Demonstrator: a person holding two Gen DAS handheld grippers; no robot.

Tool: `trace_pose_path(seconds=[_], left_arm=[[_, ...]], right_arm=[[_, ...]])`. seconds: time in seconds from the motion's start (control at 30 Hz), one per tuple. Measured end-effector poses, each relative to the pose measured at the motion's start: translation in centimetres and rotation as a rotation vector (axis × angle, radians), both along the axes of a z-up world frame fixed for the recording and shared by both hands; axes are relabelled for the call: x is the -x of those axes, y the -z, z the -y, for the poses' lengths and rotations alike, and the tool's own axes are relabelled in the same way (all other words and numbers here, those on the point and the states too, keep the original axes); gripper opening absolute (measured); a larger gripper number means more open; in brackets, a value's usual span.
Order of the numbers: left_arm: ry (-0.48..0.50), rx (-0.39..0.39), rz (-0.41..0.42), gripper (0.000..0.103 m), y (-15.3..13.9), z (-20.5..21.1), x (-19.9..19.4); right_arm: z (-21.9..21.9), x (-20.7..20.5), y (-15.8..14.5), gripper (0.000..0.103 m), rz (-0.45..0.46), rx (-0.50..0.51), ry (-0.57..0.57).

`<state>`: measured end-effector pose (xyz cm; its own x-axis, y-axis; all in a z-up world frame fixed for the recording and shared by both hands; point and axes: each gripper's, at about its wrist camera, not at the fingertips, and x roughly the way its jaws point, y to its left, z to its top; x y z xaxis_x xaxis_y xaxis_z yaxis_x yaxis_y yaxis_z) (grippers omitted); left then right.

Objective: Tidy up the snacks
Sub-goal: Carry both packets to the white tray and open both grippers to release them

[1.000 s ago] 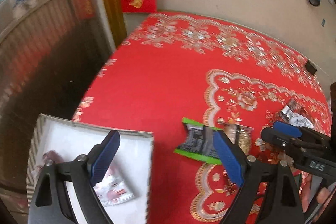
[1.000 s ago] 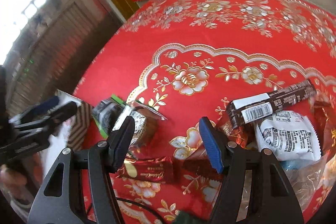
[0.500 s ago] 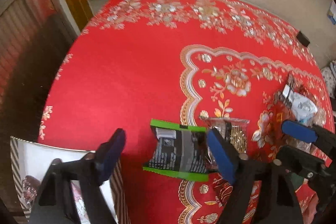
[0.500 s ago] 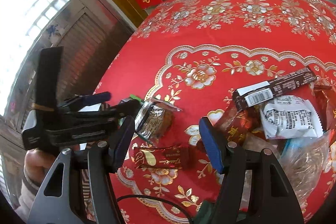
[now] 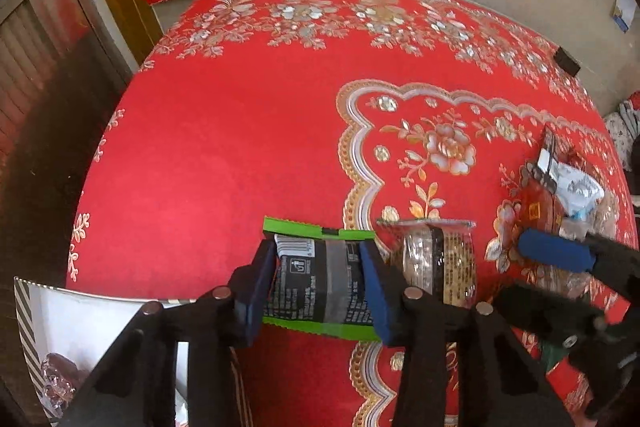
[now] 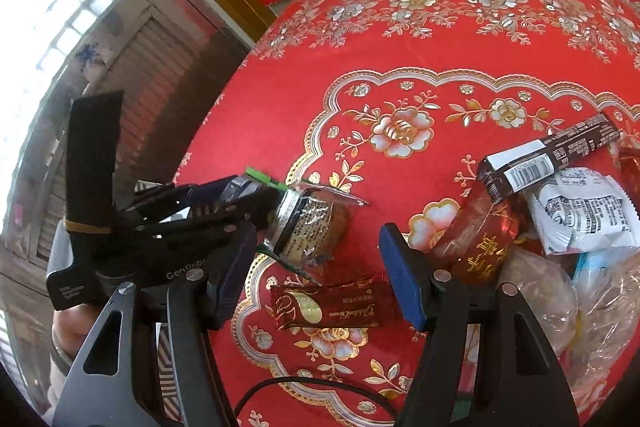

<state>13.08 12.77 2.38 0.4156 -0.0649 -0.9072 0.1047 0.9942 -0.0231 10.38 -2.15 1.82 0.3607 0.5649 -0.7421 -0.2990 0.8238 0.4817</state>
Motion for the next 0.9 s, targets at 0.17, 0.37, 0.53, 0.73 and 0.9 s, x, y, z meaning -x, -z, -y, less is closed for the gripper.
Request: trace_pose_path(seconds=[0.17,0.37,0.53,0.73,0.9], left_arm=[[-0.071,0.039,0.028,0.043,-0.5,-1.3,-0.6],[-0.164,0.095,0.080,0.043,-2.0,-3.8,-0.6],[-0.194,0.092,0.102,0.043,-2.7,-5.2,0.1],[-0.186,0.098,0.115,0.043,-3.0,-5.7,1.7],[-0.176,0.079,0.139,0.043,-3.1,-4.9,3.2]], right_arm=[[-0.9,-0.2,0.4,0.064,-0.015,0.043,0.030],[-3.5,-0.5,0.9,0.064,-0.014,0.065,0.037],[-6.0,-1.0,1.7,0.064,0.015,0.175,0.060],[-6.8,-0.5,2.0,0.050,0.126,0.290,0.006],[-6.0,0.7,1.5,0.049,0.170,0.292,-0.003]])
